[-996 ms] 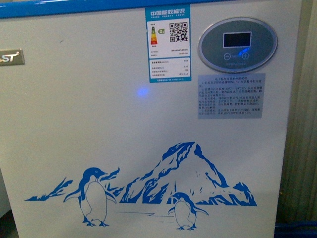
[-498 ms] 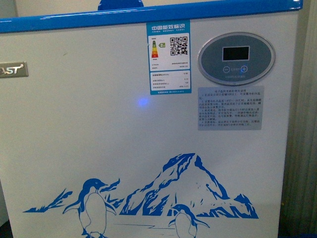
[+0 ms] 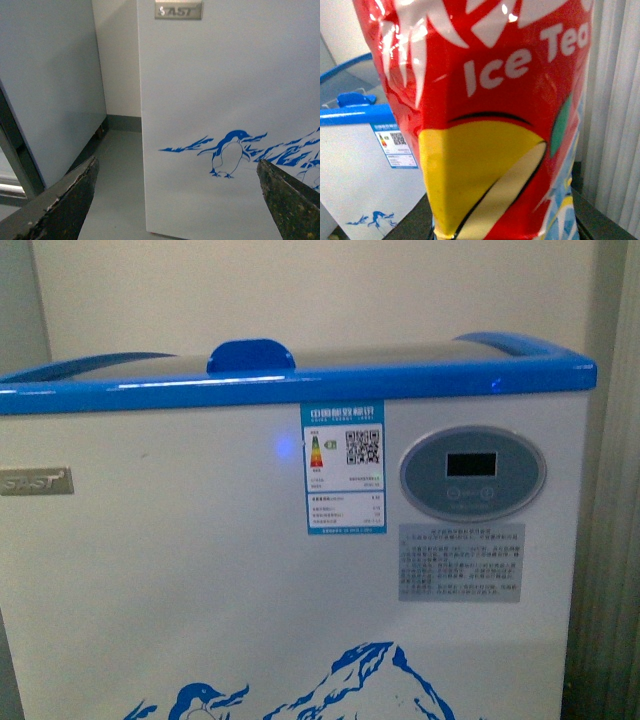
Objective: Put drink in fridge
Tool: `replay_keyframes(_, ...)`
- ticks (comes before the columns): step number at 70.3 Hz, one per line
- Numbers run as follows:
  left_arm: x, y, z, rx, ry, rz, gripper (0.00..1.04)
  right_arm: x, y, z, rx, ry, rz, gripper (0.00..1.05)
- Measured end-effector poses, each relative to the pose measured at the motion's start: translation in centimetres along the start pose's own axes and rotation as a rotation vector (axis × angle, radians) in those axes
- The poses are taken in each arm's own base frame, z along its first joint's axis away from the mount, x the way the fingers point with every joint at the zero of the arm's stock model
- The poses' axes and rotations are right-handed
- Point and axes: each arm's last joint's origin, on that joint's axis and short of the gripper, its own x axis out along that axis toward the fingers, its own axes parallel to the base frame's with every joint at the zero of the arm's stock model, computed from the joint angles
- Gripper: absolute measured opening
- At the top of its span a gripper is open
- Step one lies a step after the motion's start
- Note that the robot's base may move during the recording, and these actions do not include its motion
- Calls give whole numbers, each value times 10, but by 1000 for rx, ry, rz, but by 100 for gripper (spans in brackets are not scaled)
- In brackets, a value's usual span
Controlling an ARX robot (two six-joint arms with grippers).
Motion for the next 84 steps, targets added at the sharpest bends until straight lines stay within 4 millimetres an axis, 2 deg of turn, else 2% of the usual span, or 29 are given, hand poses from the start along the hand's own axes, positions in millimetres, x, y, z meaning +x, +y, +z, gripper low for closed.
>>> replay_keyframes(65,0,0,0,-1,2,1,97,-1,0,1,0,-6,1,40)
replay_keyframes(68,0,0,0,-45,55,20,97,-1,0,1,0,-6,1,40)
replay_keyframes(73,4,-1,-2,-158,250,38,97,-1,0,1,0,-6,1,40)
replay_keyframes(78,13,-4,-6,-194,309,23,97,-2,0,1,0,-7,1,40)
replay_keyframes(84,27,-6,-3,-190,301,-25,97,-2,0,1,0,-7,1,40)
